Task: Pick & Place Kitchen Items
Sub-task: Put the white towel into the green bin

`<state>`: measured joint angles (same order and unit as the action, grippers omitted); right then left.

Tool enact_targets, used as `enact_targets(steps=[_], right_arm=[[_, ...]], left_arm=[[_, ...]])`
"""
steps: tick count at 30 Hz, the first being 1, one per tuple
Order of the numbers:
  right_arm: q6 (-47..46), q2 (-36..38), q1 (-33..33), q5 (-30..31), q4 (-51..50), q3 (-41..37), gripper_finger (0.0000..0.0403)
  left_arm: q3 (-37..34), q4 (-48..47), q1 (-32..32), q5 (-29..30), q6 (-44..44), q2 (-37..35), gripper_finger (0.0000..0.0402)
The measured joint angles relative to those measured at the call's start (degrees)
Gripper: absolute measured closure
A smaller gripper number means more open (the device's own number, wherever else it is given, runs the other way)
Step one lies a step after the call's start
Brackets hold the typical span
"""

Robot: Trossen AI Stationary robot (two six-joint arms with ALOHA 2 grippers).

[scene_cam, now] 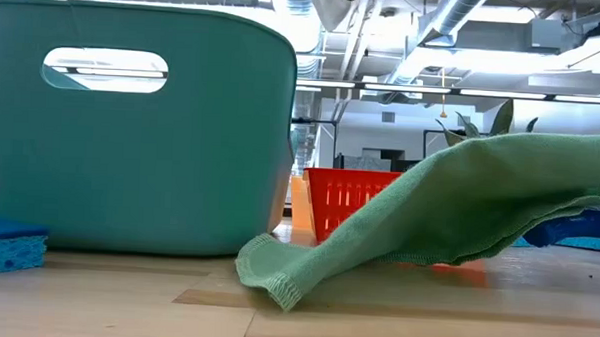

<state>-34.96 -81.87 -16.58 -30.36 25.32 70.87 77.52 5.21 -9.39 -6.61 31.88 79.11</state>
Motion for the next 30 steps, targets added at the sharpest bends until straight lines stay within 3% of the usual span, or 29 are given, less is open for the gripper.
enact_targets(steps=[6, 18, 25, 30], right_arm=[[0.0, 0.0, -0.8, 0.6, -0.2, 0.0, 0.0310], [-0.9, -0.1, -1.5, -0.9, -1.3, -0.1, 0.0310], [-1.3, 0.2, -1.5, -1.8, -2.2, 0.0, 0.0285], [-1.2, 0.2, -1.5, -2.9, -1.4, 0.0, 0.0313]], left_arm=[[0.0, -0.6, -0.1, 1.3, -0.3, -0.1, 0.0388], [0.1, -5.2, -0.1, 3.1, 0.1, -0.7, 0.0347], [0.0, -11.5, -0.8, 2.3, -0.4, -4.2, 0.0359], [-0.1, -13.7, -0.9, 2.6, -0.1, -4.1, 0.0333]])
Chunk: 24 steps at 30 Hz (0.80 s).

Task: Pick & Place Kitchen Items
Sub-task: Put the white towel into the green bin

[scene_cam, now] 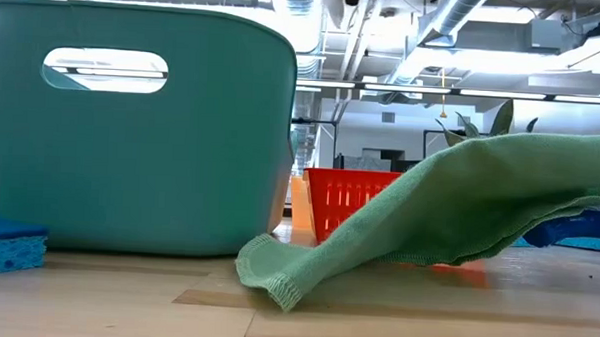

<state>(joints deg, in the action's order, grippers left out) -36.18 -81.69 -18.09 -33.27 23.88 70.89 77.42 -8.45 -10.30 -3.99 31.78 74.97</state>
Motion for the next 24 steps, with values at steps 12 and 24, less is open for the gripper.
enact_targets(steps=[12, 24], right_arm=[[0.6, 0.2, -0.1, -1.6, 2.7, 0.1, 0.0387], [-2.0, 0.0, -0.7, -1.3, 1.8, 0.0, 0.0220]], left_arm=[[0.0, 7.3, 0.3, 0.9, -1.1, 1.6, 0.0264], [0.0, 9.0, 0.6, 0.7, -1.0, 4.4, 0.0387]])
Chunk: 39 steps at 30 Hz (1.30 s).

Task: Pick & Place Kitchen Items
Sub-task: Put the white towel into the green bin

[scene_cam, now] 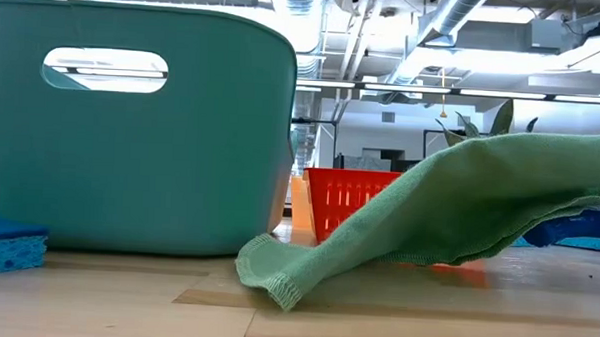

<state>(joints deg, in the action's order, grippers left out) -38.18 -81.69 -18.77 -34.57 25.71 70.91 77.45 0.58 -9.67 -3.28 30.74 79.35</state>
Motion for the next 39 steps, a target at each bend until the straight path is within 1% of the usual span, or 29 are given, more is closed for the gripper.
enact_targets(steps=[4, 7, 9, 13, 20, 23, 25, 27, 32, 33, 35, 39], right_arm=[[-0.2, 0.0, 0.0, 0.1, 0.1, 0.0, 0.0185], [-0.4, 0.0, 0.0, 0.3, 0.1, 0.0, 0.0176], [-0.4, 0.0, 0.0, 0.3, 0.0, 0.0, 0.0176], [-0.4, 0.0, -0.1, 0.3, -0.4, 0.0, 0.0182], [-0.4, -0.1, 0.0, 0.1, -1.9, -0.1, 0.0195], [-0.7, -0.1, 0.0, 0.1, -2.0, -0.1, 0.0216], [-0.7, -0.1, 0.0, 0.2, -2.3, -0.1, 0.0241], [-0.6, -0.1, 0.0, 0.2, -2.8, -0.1, 0.0275], [0.4, 0.0, 0.0, -0.1, -2.7, 0.0, 0.0379], [0.8, 0.0, 0.0, -0.1, -2.7, 0.0, 0.0389], [0.7, 0.0, 0.0, 0.1, -2.8, 0.0, 0.0387], [0.7, 0.0, -0.1, 0.1, -2.9, 0.0, 0.0395]], left_arm=[[0.0, 1.0, 0.0, 1.1, 0.0, 0.0, 0.0375], [0.0, 2.2, 0.0, 1.4, 0.0, 0.1, 0.0384], [0.0, 3.8, 0.0, 1.4, 0.1, 0.9, 0.0391], [0.0, 7.5, 0.3, 0.4, 1.5, 3.3, 0.0386], [0.0, 7.8, 0.8, 0.2, 2.6, 4.8, 0.0390], [0.0, 7.5, 0.6, 0.1, 2.6, 4.5, 0.0383], [0.0, 8.0, 0.6, -0.1, 2.7, 4.5, 0.0375], [0.0, 8.0, 0.6, -0.1, 2.8, 4.5, 0.0373], [0.0, 7.8, 0.8, -0.1, 3.9, 4.5, 0.0380], [0.0, 7.8, 0.8, -0.1, 4.2, 4.5, 0.0380], [0.0, 7.8, 0.8, 0.0, 4.2, 4.5, 0.0371], [0.0, 7.4, 0.8, 0.0, 4.3, 4.2, 0.0337]])
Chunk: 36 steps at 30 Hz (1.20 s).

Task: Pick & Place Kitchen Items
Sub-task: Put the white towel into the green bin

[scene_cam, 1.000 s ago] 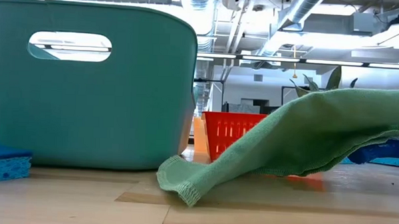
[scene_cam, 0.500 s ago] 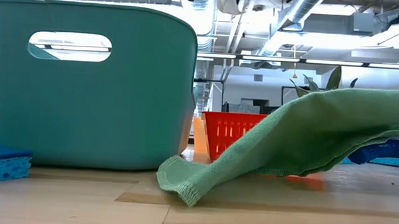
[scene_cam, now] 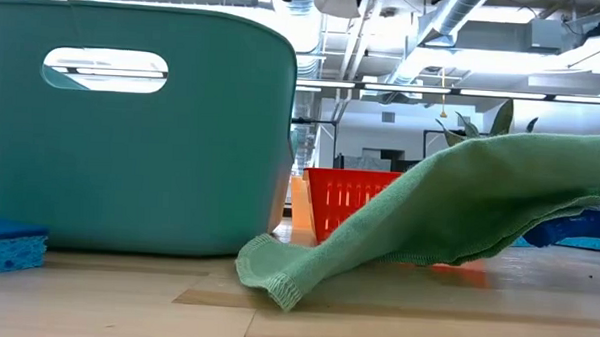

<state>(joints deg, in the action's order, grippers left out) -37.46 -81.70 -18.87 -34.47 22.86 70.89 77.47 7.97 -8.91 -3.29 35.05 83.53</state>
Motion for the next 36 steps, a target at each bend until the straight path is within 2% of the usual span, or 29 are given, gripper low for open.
enact_targets(steps=[4, 11, 17, 23, 28, 36], right_arm=[[0.1, -0.1, 0.0, 0.1, -0.6, 0.0, 0.0397], [1.5, 0.3, 0.0, -0.3, -3.6, -0.1, 0.0398], [2.1, 0.3, 0.0, -0.4, -6.4, -0.1, 0.0399], [1.2, 0.3, 0.1, -0.4, -11.2, -0.1, 0.0399], [-1.5, -0.1, 2.1, 0.6, -16.1, -0.1, 0.0399], [-8.0, -2.6, 7.6, 6.6, -18.6, -0.1, 0.0399]], left_arm=[[0.0, -2.8, 0.0, 0.0, 0.0, -1.4, 0.0308], [0.0, -13.1, -0.1, 0.3, -3.1, -8.3, 0.0279], [0.1, -22.9, -0.1, -3.2, -6.4, -14.7, 0.0271], [0.1, -30.1, -0.1, -3.4, -9.3, -21.0, 0.0270], [0.1, -33.9, -0.1, 3.5, -9.8, -24.8, 0.0270], [0.1, -43.5, -0.1, 14.9, -9.8, -26.6, 0.0270]])
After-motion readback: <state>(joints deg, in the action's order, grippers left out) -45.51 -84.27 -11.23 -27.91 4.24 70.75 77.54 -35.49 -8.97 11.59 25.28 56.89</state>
